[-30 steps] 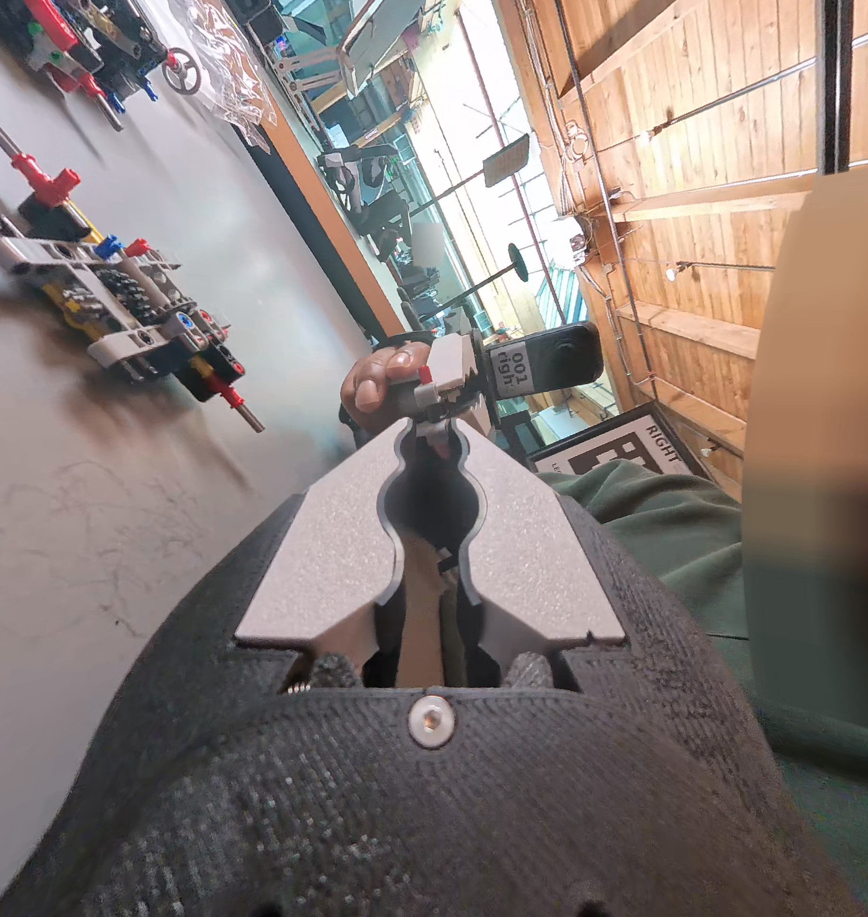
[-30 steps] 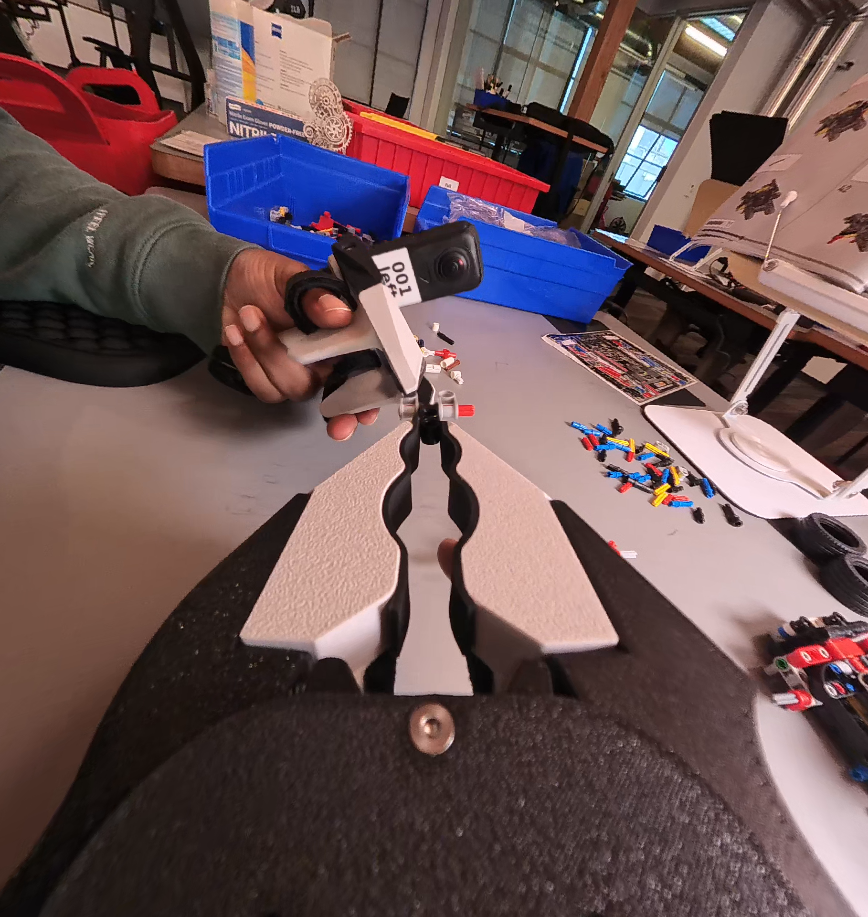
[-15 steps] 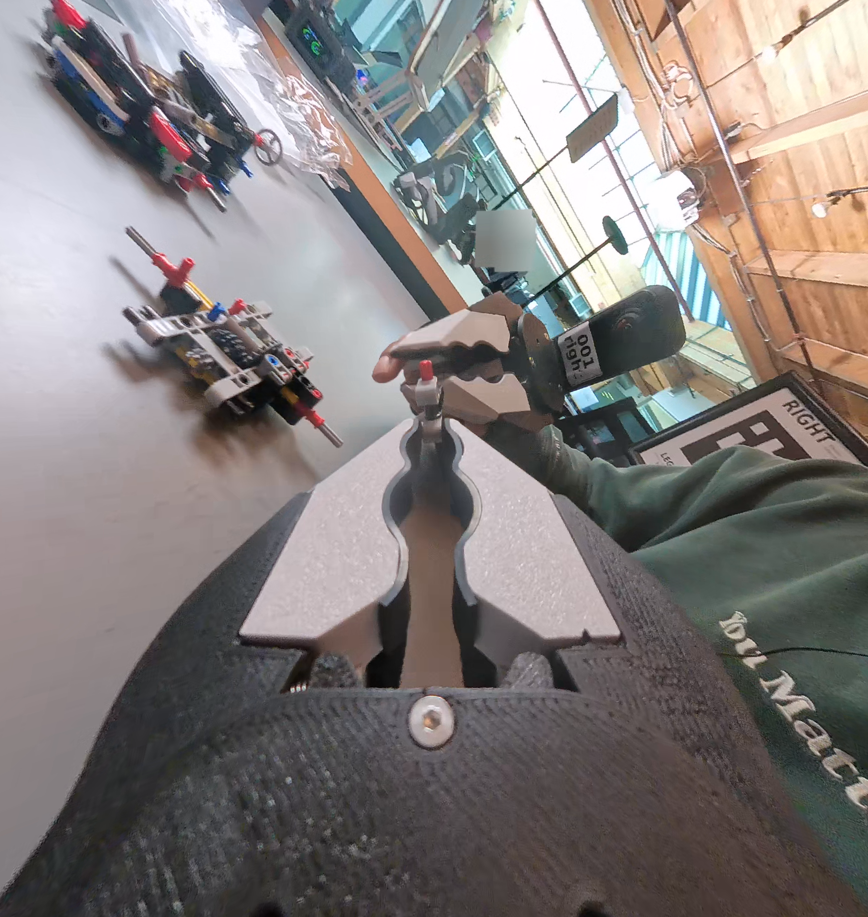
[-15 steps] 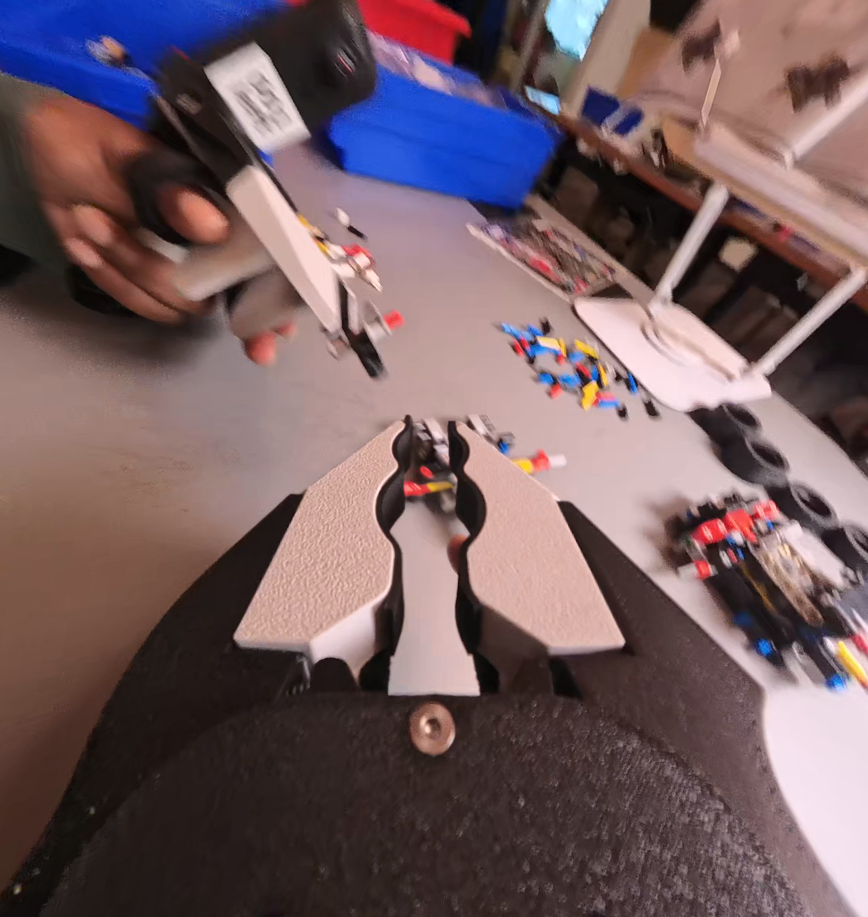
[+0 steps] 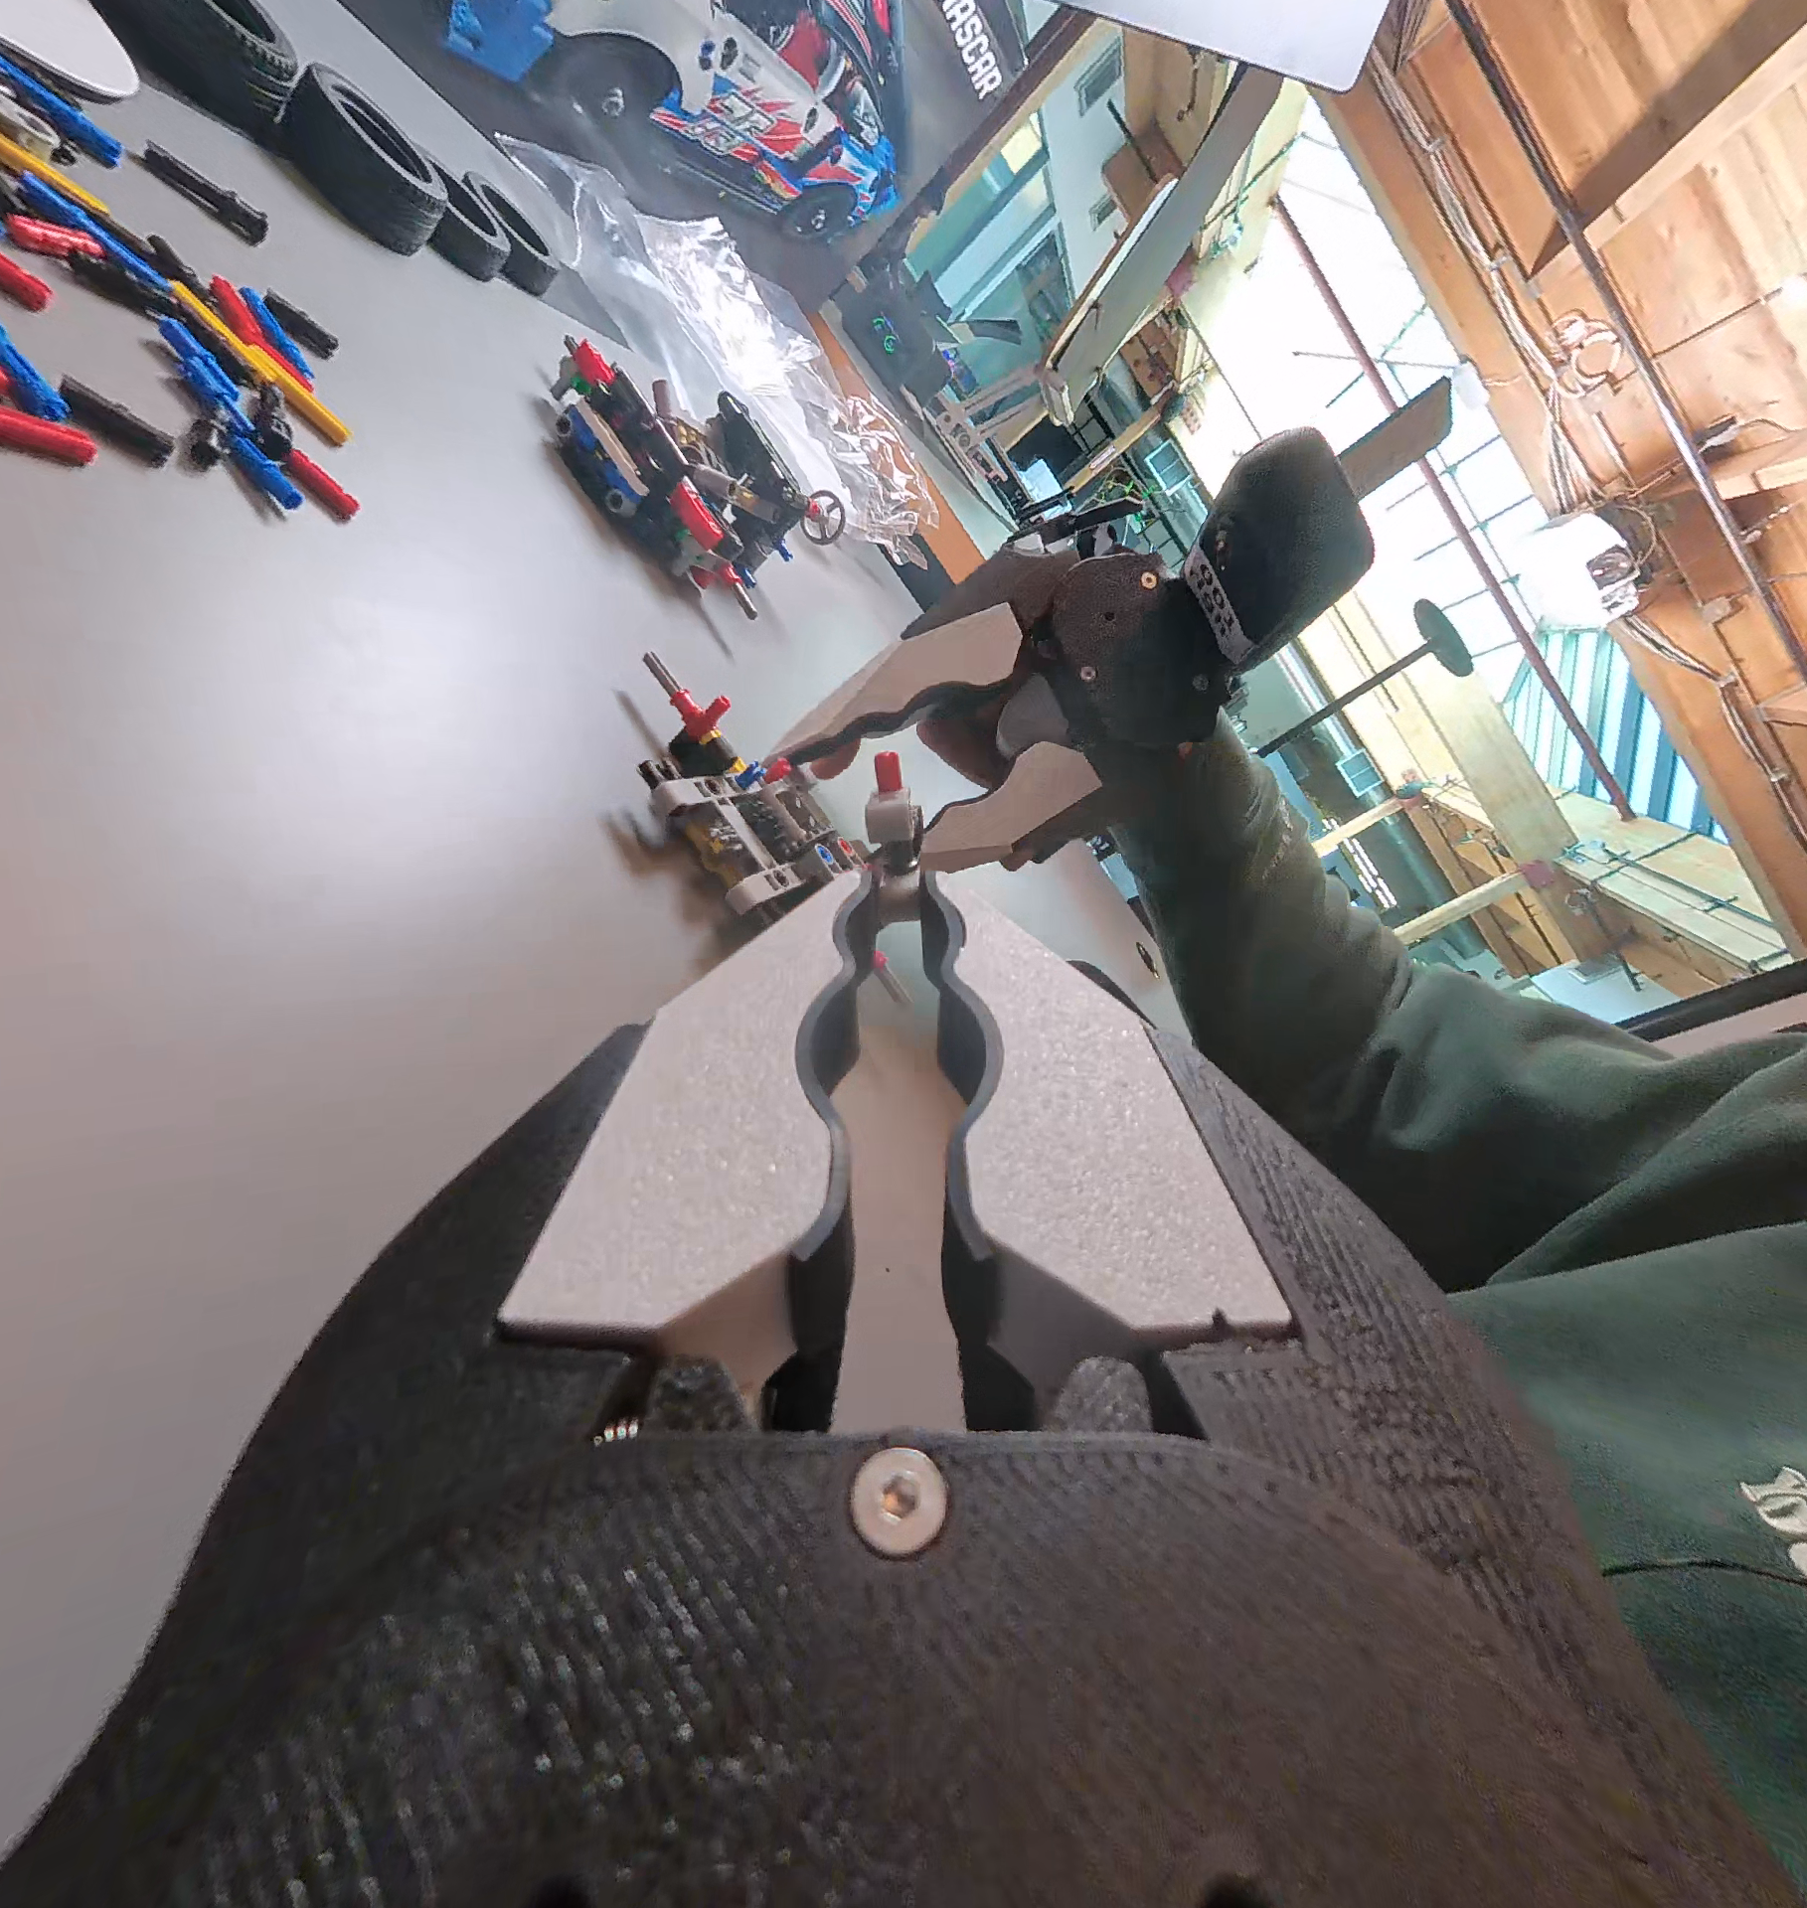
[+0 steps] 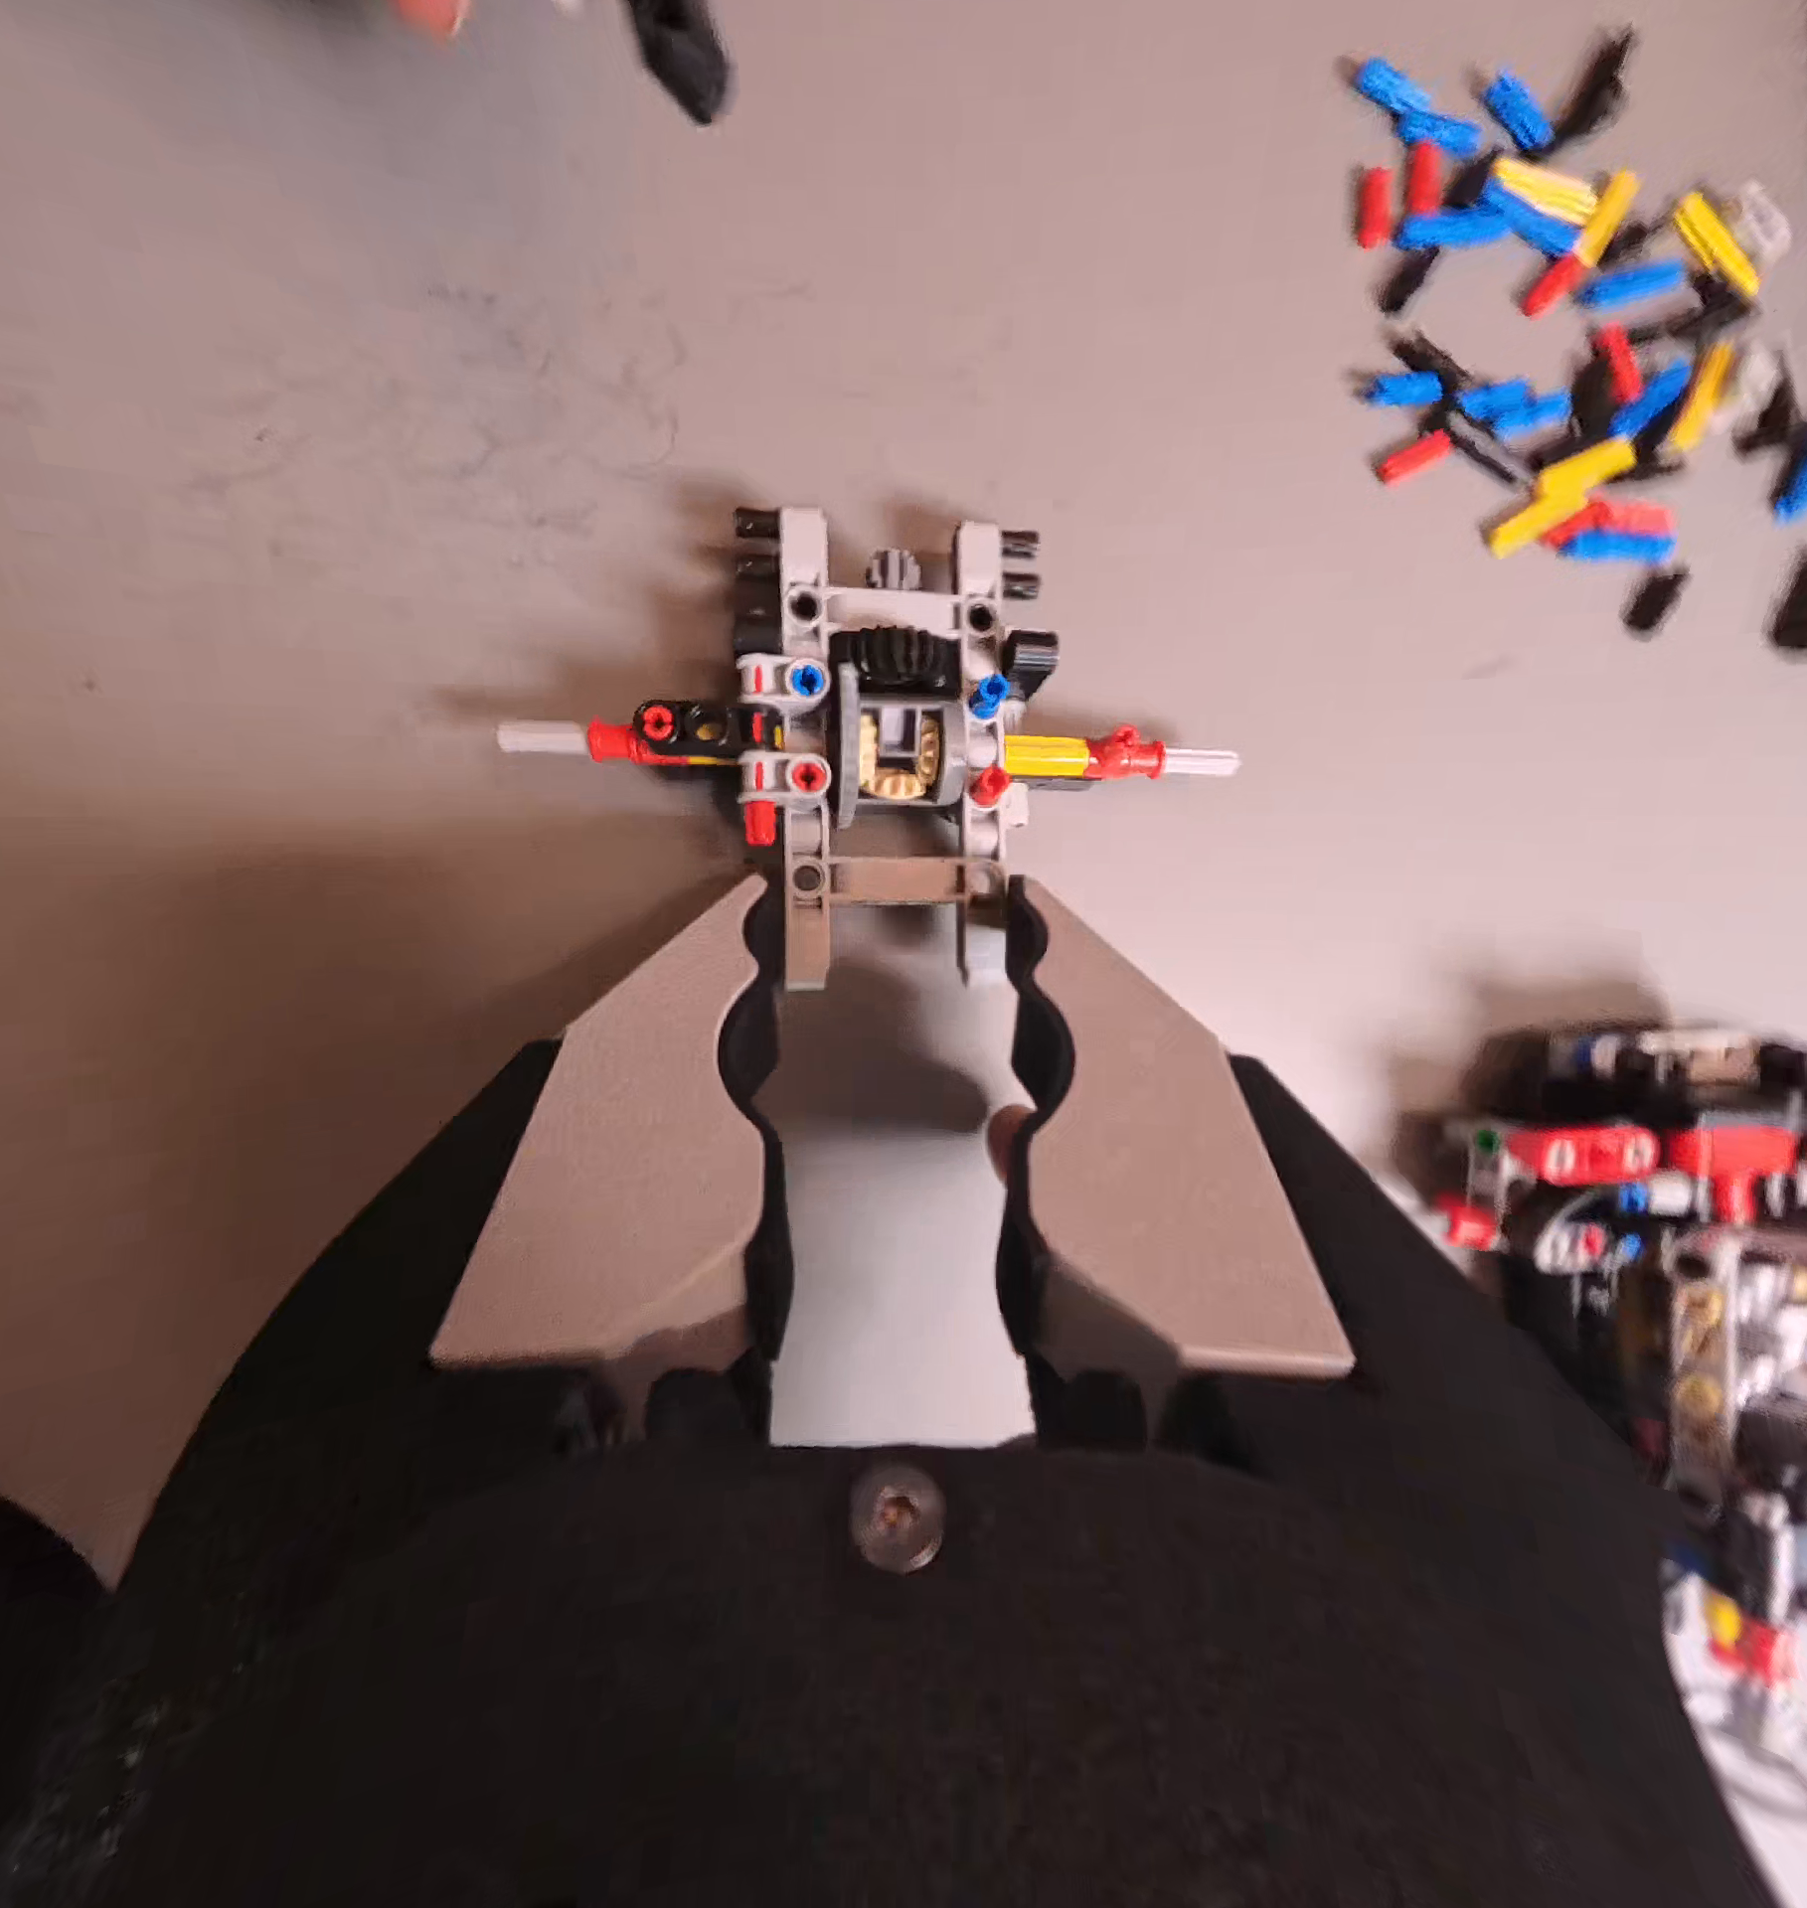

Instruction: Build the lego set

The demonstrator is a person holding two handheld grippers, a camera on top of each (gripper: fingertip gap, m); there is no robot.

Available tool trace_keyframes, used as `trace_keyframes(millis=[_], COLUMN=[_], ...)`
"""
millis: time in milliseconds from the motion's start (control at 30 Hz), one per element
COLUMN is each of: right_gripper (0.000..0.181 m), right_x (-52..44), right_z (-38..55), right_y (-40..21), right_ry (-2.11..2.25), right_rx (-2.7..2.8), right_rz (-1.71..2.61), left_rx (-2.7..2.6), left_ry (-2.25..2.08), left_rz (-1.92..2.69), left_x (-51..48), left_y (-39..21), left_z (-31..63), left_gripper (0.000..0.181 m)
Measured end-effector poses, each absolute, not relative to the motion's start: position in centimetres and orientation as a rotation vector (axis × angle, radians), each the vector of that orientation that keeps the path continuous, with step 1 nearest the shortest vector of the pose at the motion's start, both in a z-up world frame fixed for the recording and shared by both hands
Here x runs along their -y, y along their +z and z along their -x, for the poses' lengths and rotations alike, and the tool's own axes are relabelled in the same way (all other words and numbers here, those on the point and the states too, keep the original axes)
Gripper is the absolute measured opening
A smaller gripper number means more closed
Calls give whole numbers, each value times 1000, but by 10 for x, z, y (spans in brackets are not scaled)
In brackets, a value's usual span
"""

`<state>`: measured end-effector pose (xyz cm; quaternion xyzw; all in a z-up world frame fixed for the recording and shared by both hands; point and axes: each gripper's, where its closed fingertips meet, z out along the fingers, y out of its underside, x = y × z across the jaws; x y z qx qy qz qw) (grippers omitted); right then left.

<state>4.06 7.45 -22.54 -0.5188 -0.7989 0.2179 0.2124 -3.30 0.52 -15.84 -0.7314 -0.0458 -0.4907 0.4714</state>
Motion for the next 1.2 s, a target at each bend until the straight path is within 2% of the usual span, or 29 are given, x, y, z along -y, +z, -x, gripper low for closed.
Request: trace_keyframes(millis=[300, 400, 500, 567, 767, 900, 967, 1000, 1200], right_gripper=[42, 42, 57, 59, 27, 24, 11, 11, 8], right_x=[6, 14, 15, 12, -9, -4, -2, -1, 8], right_z=[-52, -53, -52, -49, -23, -12, -10, -10, -22], right_y=[-223, -228, -220, -205, -158, -152, -150, -149, -143], right_ry=[658, 613, 675, 756, 1000, 1099, 1151, 1173, 1282], right_rx=[2626, 2647, 2602, 2511, 1960, 1722, 1643, 1630, 1806], right_rz=[911, 870, 942, 996, 1241, 1354, 1402, 1415, 1320], left_rx=[47, 30, 28, 26, 40, 55, 48, 41, -72], left_ry=[-1245, -1260, -1278, -1284, -1360, -1418, -1425, -1425, -1485], left_rz=[1843, 1847, 1845, 1844, 1796, 1742, 1730, 1727, 1715], left_x=[0, 1, 3, 3, 5, 7, 8, 8, 18], left_y=[-165, -165, -165, -164, -157, -150, -148, -148, -140], left_z=[20, 14, 11, 11, 4, -3, -6, -7, -19], left_gripper=[5, 5, 5, 5, 5, 5, 5, 5, 8])
